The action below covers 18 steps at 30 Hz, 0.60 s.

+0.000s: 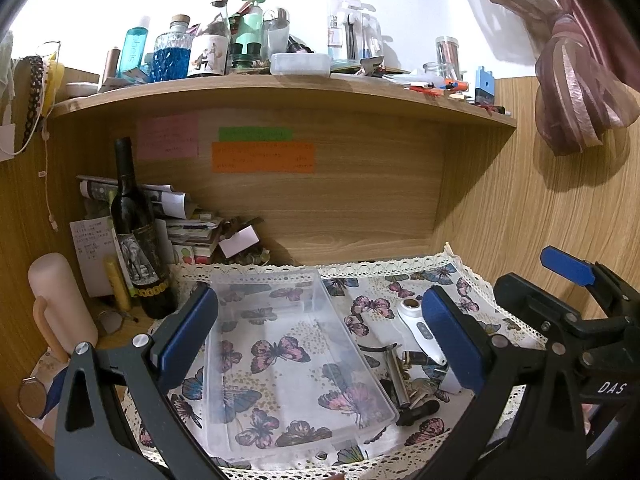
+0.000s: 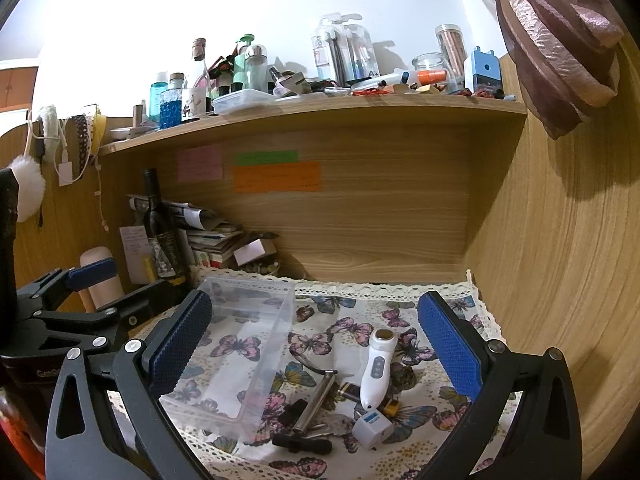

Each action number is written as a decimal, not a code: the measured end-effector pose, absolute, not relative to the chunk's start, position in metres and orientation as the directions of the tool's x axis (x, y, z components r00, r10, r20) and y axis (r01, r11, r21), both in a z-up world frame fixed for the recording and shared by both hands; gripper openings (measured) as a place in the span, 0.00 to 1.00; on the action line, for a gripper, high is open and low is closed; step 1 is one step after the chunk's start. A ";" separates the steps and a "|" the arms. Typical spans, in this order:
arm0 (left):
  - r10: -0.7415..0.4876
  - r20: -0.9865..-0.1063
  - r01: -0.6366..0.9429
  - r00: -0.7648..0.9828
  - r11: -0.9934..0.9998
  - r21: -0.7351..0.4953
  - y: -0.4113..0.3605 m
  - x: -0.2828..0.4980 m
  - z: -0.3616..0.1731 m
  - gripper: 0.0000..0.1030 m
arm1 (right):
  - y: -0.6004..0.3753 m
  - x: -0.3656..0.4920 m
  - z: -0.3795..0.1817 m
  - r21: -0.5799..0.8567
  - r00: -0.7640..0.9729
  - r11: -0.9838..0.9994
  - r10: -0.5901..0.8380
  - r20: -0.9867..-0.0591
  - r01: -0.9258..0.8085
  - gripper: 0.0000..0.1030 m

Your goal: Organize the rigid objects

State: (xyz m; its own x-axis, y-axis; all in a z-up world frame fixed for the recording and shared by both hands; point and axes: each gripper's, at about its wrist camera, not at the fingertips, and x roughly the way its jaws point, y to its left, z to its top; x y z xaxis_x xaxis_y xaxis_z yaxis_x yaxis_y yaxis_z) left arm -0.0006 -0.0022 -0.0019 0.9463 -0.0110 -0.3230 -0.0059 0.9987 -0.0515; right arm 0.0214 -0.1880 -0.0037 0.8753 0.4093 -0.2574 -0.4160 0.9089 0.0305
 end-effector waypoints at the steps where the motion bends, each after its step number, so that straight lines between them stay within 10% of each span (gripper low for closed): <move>1: -0.011 -0.323 -0.006 0.946 0.999 -0.051 -0.002 -0.001 -0.002 1.00 | -0.187 0.021 -0.004 0.030 0.875 0.909 0.410 -0.257 -0.417 1.00; 18: -0.018 -0.324 -0.001 0.946 0.998 -0.059 -0.002 0.000 -0.003 1.00 | -0.188 0.022 -0.004 0.031 0.877 0.911 0.406 -0.257 -0.412 1.00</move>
